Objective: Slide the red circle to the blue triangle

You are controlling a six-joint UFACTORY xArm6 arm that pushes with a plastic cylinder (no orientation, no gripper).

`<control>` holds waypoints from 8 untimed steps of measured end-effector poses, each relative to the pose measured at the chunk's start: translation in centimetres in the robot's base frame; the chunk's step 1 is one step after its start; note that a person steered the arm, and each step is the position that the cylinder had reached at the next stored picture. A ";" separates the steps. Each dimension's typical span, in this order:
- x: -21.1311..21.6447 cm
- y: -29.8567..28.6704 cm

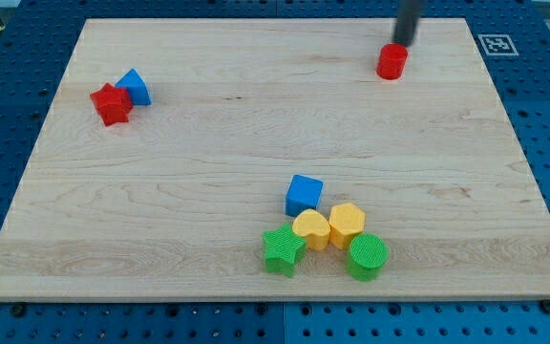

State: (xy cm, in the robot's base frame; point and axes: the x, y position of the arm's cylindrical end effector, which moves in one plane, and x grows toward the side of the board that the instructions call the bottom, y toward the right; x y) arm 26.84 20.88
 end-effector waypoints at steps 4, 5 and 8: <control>2.2 -1.9; 2.6 -5.2; 5.7 -19.9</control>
